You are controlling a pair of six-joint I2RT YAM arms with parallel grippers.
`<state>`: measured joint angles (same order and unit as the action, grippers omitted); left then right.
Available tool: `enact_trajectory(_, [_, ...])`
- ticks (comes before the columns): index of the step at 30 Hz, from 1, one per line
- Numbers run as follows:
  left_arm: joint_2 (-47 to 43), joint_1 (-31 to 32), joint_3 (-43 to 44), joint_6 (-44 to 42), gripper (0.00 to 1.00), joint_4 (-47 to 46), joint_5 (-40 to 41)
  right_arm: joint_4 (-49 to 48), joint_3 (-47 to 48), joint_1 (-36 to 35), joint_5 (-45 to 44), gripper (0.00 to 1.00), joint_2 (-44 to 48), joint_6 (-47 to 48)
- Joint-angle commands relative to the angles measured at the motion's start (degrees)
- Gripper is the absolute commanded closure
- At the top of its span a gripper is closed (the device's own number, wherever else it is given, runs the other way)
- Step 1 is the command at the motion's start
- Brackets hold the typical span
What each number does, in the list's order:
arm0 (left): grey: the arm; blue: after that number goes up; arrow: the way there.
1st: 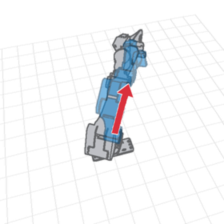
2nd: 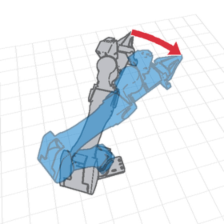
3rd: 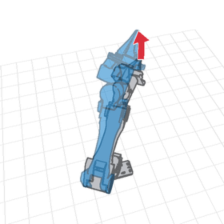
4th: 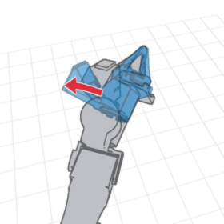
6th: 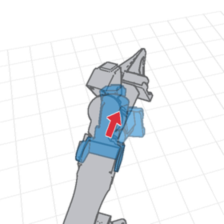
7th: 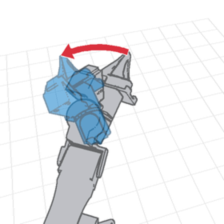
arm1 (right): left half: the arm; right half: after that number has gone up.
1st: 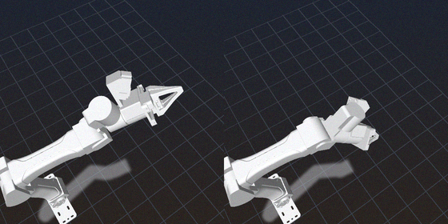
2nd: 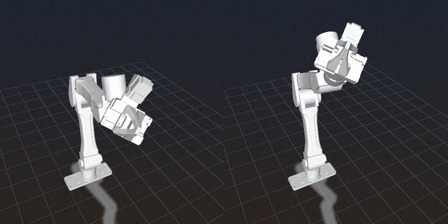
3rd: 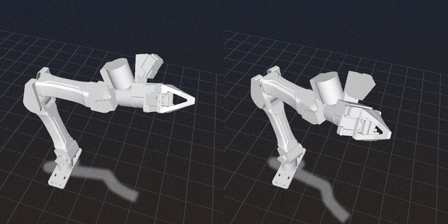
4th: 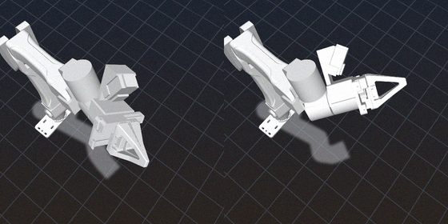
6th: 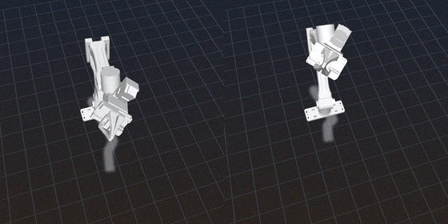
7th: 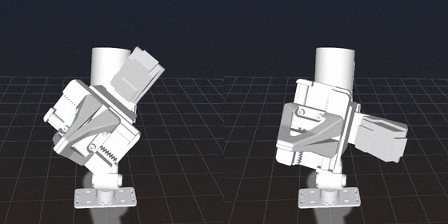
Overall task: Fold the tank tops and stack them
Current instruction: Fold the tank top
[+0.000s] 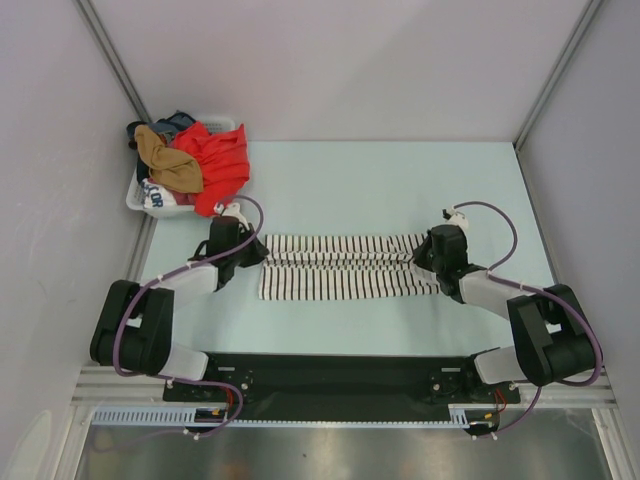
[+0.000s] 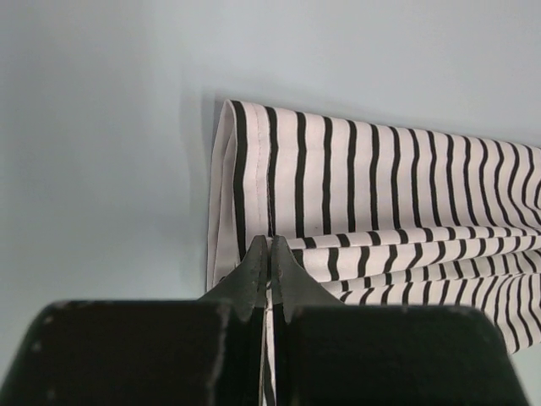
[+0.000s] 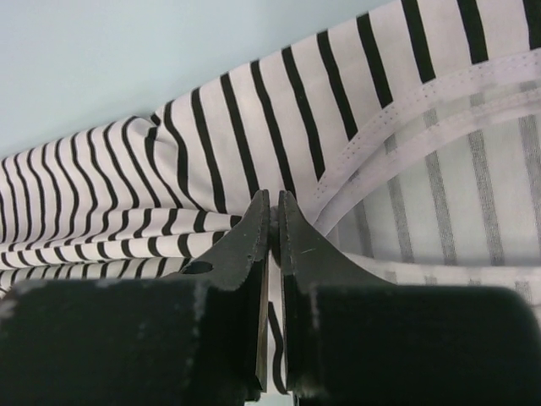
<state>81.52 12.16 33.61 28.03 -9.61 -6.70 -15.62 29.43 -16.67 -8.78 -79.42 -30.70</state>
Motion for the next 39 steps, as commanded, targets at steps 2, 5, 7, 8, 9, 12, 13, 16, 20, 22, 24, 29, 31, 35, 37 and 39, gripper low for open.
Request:
enact_trajectory(2, [-2.0,0.0,-0.9,0.2,1.0,1.0,3.5,1.1,-1.9,0.0,-4.1,0.92,0.1,-3.3])
enact_trajectory(5, [-3.0,0.0,-2.3,0.5,0.99,0.1,4.1,0.9,-2.7,-0.5,-5.2,0.87,0.6,-4.2])
enact_trajectory(7, [-3.7,0.0,-3.5,1.0,0.93,-0.3,3.9,1.5,-3.0,-0.6,-6.0,0.83,1.4,-4.7])
enact_trajectory(8, [-4.6,0.0,-4.0,1.1,0.83,-0.7,3.6,1.7,-3.1,-0.8,-6.9,0.81,1.7,-4.9])
enact_trajectory(9, [-5.1,0.0,-4.9,1.3,0.73,-1.1,3.3,2.2,-3.2,-0.8,-7.1,0.76,2.1,-5.2])
enact_trajectory(12, [-7.9,0.0,-7.0,2.0,0.43,-2.3,3.7,3.2,-3.2,-1.1,-8.3,0.67,4.0,-5.4])
enact_trajectory(13, [-8.6,0.0,-7.3,2.0,0.41,-2.4,3.9,3.6,-3.2,-1.1,-8.4,0.66,5.2,-5.4])
enact_trajectory(16, [-10.8,0.0,-6.5,1.7,0.36,0.0,4.9,4.8,-3.1,-1.5,-9.5,0.57,7.6,-5.3])
enact_trajectory(20, [-11.5,0.0,-4.3,1.1,0.34,2.5,5.3,6.6,-2.7,-2.1,-10.2,0.52,11.8,-4.9])
enact_trajectory(22, [-10.9,0.0,-2.9,1.1,0.32,3.7,5.3,9.1,-2.2,-2.1,-10.3,0.48,12.8,-5.2])
enact_trajectory(24, [-9.1,0.0,-1.3,1.0,0.27,4.7,5.5,13.1,-1.4,-2.1,-10.6,0.3,14.2,-6.3])
enact_trajectory(29, [-1.5,0.0,4.0,0.6,0.23,7.8,5.1,25.0,0.0,-2.7,-14.5,0.28,16.6,-17.5])
enact_trajectory(31, [1.8,0.0,5.4,0.7,0.23,8.5,4.9,32.0,0.9,-2.7,-16.4,0.32,17.2,-20.1])
enact_trajectory(35, [6.3,0.0,8.8,1.1,0.26,8.9,4.7,41.3,1.0,-2.3,-18.5,0.38,19.1,-27.5])
enact_trajectory(37, [9.0,0.0,10.0,1.1,0.29,9.2,4.7,42.9,0.7,-1.9,-17.5,0.38,19.7,-30.4])
enact_trajectory(39, [10.4,-0.1,11.1,1.4,0.32,9.2,4.8,43.6,0.5,-1.6,-16.1,0.37,20.1,-31.5])
